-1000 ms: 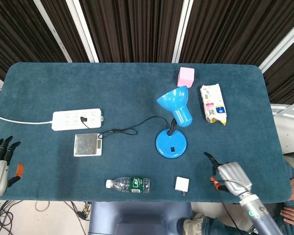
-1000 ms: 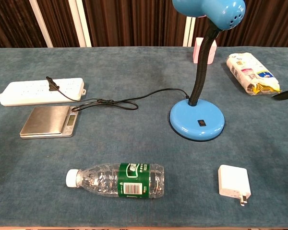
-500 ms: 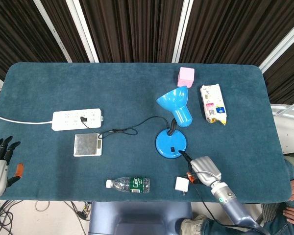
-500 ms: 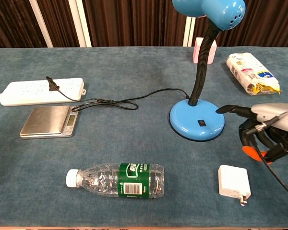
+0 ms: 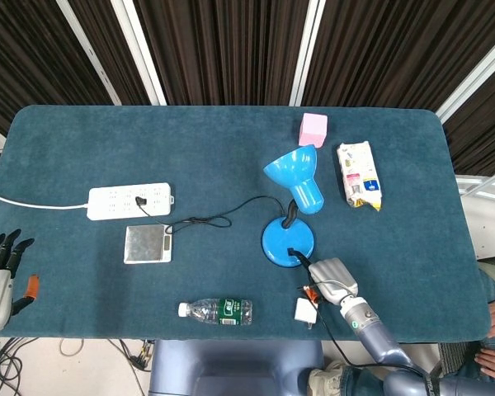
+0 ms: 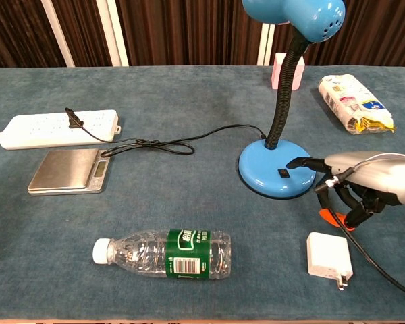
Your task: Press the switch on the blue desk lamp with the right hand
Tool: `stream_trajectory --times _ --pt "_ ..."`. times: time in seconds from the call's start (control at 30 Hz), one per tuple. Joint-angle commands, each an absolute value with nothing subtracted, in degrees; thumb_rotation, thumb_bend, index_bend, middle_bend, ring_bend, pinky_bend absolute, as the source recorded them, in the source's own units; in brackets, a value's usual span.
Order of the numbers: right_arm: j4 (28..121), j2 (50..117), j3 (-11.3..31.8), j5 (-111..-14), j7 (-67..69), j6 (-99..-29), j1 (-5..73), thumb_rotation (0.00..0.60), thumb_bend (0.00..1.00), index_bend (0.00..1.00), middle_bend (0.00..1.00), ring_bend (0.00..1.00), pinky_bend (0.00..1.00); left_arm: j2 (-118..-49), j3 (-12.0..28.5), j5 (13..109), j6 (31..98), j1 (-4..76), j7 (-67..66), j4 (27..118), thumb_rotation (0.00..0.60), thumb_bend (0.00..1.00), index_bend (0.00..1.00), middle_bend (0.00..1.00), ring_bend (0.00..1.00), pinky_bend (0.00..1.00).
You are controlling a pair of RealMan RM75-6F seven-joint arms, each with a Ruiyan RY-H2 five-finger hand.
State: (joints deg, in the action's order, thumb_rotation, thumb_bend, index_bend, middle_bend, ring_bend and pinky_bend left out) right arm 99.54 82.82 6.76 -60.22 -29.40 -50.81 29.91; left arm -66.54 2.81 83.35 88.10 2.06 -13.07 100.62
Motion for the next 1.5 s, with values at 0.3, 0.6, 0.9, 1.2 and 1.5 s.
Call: stream_trajectory --times 0.3,0.6,0.9,1.2,1.5 --pt "98.8 84.1 5.3 -55.9 -31.4 -51.7 32.8 0.600 0.52 0.00 0.58 0.71 0.90 -66.5 2.8 83.3 88.1 2.0 -12.9 100.6 0.600 0.47 0.17 0.04 0.00 0.00" --pt "98.9 83.9 3.3 -54.9 -31.8 -51.9 33.7 0.600 0.52 0.00 0.58 0.71 0.93 -66.5 2.8 83.2 88.1 2.1 -13.0 100.6 0.600 0.47 0.17 0.04 0.00 0.00" --pt "99.2 83.8 2.1 -53.4 -32.6 -52.6 34.9 0.600 0.52 0.02 0.58 0.71 0.95 -66.5 2.9 83.3 88.2 2.0 -12.9 100.5 0.600 0.47 0.17 0.04 0.00 0.00" --pt "107.4 76.4 5.1 -59.7 -26.5 -63.7 30.7 0.600 0.49 0.00 0.50 0.56 0.98 -66.4 2.9 83.3 88.3 2.0 -12.8 100.6 0.600 0.47 0.17 0.04 0.00 0.00" --pt "114.2 65.0 0.0 -65.4 -22.1 -69.1 23.7 0.600 0.30 0.00 0.15 0.17 0.67 -66.5 2.8 83.6 88.5 2.0 -13.2 100.6 0.600 0.47 0.17 0.04 0.00 0.00"
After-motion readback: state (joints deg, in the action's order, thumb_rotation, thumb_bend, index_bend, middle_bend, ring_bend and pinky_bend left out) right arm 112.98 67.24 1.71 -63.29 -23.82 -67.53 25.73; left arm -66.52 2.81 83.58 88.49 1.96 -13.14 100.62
